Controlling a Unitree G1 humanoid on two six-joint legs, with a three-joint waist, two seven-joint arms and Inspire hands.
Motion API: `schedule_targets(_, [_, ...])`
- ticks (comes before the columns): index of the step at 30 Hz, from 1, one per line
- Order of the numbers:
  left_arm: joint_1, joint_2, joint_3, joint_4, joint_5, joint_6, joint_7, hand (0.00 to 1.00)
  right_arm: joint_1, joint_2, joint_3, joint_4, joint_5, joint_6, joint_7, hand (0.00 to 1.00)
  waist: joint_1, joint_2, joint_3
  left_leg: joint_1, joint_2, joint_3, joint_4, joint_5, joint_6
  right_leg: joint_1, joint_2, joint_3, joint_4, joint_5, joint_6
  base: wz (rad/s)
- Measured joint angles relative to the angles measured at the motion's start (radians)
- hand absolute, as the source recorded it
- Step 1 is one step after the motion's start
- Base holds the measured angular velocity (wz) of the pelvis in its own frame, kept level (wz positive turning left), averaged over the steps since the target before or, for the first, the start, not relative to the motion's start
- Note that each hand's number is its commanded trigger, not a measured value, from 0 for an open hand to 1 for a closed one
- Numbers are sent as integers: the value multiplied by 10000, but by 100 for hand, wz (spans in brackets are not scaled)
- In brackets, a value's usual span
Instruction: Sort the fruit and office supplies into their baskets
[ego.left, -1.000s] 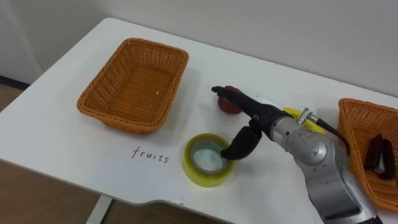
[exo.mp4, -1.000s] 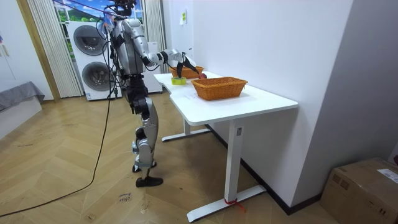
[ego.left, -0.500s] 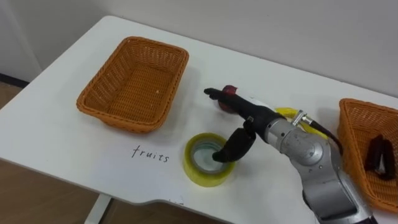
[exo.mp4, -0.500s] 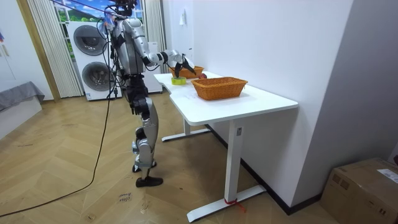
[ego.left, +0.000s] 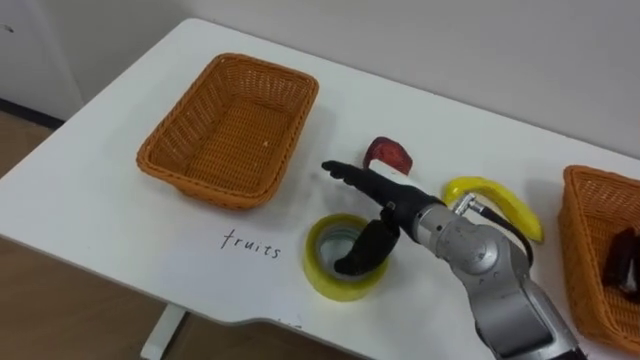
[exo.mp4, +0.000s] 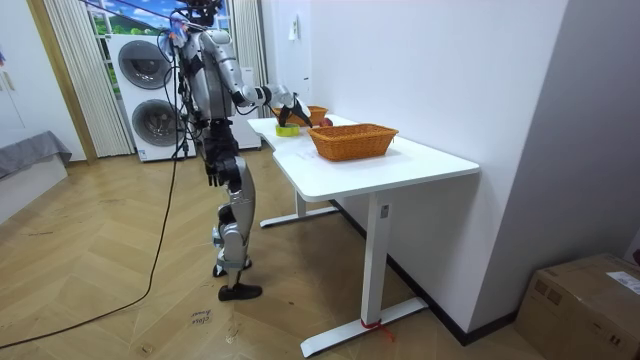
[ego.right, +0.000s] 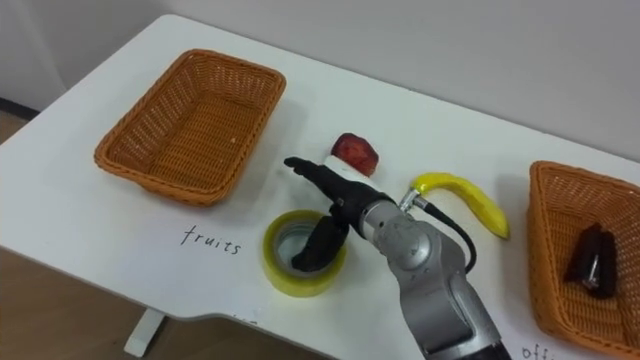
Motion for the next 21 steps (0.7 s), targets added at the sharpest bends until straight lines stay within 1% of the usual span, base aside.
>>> schedule_targets(3, [-103, -2, 4, 0, 10, 11, -58, 0, -2, -22, 10, 201, -89, 24, 2, 0, 139, -4, -3, -3, -2, -6, 1, 0, 0, -2, -5, -19, 0, 0, 0, 0])
schedule_targets(4, [-142, -4, 5, -31, 16, 43, -80, 0, -8, -21, 32, 262, -172, 43, 9, 51, 185, -6, -5, -10, -3, -23, 1, 0, 1, 0, -6, -27, 0, 0, 0, 0])
schedule_targets(5, [-159, -4, 7, -97, 17, 87, -84, 0, -21, -22, 66, 287, -226, 64, 9, 85, 184, -9, -6, -23, -3, -42, 7, 0, 0, -1, -7, -47, 0, 0, 0, 6])
schedule_targets(6, [-160, -5, 14, -219, 18, 162, -83, 0, -49, -23, 136, 339, -297, 109, 13, 100, 185, -17, -12, -42, -3, -59, 27, 0, 0, -3, -14, -65, 1, 0, 0, 6])
schedule_targets(8, [-139, -6, 16, -309, 14, 222, -81, 0, -108, -23, 203, 530, -533, 98, 34, 100, 180, -17, -13, -44, -3, -60, 118, 1, -1, 11, -53, -159, 2, 0, 0, 2])
schedule_targets(11, [-149, -6, 15, -370, 13, 308, -73, 0, -209, -23, 202, 590, -810, 112, -13, 100, 183, -25, -18, -63, -6, -58, 131, 1, -1, 17, -58, -185, 5, 0, 0, 0])
schedule_targets(16, [-112, 6, 17, -370, 14, 434, -32, 0, -377, -26, 201, 615, -1406, 420, 61, 100, 194, -84, -60, -67, -11, -46, 153, -1, -2, 43, -43, -208, 15, 1, -1, 0])
schedule_targets(21, [-111, 8, 23, -369, 15, 504, 47, 0, -372, -30, 207, 664, -1471, 583, 284, 100, 200, -96, -69, -64, -12, -39, 164, -1, -2, 45, -43, -207, 25, 1, -1, 0])
